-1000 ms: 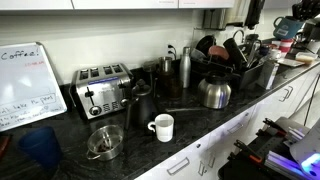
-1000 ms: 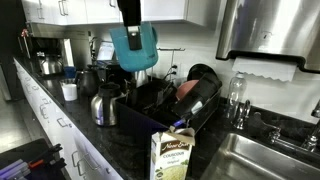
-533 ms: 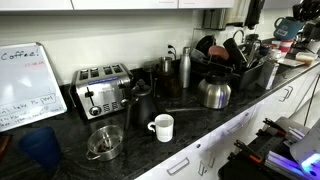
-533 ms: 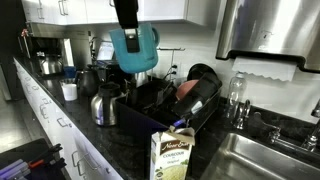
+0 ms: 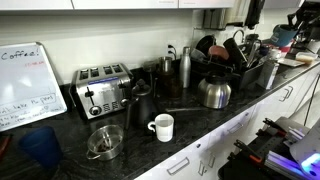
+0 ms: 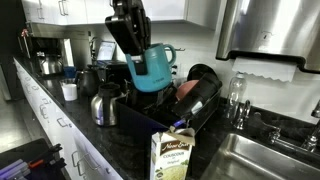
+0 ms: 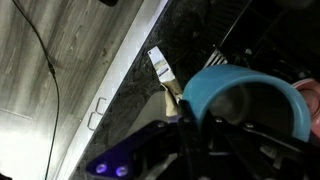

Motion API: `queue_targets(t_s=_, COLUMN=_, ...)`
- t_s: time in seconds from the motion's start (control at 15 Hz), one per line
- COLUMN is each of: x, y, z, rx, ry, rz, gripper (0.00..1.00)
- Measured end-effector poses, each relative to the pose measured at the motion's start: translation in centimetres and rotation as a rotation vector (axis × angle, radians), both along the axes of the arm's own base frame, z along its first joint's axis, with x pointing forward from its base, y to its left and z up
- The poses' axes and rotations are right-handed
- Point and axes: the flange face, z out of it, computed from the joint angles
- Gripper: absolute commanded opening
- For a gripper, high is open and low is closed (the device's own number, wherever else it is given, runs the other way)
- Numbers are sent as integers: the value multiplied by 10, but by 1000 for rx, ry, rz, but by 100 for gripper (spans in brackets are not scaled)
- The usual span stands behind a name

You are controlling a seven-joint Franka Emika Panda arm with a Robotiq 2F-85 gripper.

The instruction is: Move the mug to the right

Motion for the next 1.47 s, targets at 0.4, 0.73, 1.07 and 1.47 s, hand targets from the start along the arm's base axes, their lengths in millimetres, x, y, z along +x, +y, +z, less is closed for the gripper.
queue_targets(t_s=0.4, x=-5, y=-43, z=-16, rx=-56, ry=-26, rz=-224, gripper=11)
queue_targets(t_s=0.73, x=-1, y=-46, z=-20, rx=-60, ry=-20, rz=-250, gripper=11)
queue_targets(t_s=1.07, x=-1, y=-46, z=-21, rx=-58, ry=-18, rz=-252, gripper=3)
queue_targets(t_s=1.47, x=18, y=-53, z=-45, rx=-31, ry=-24, rz=-429, gripper=3)
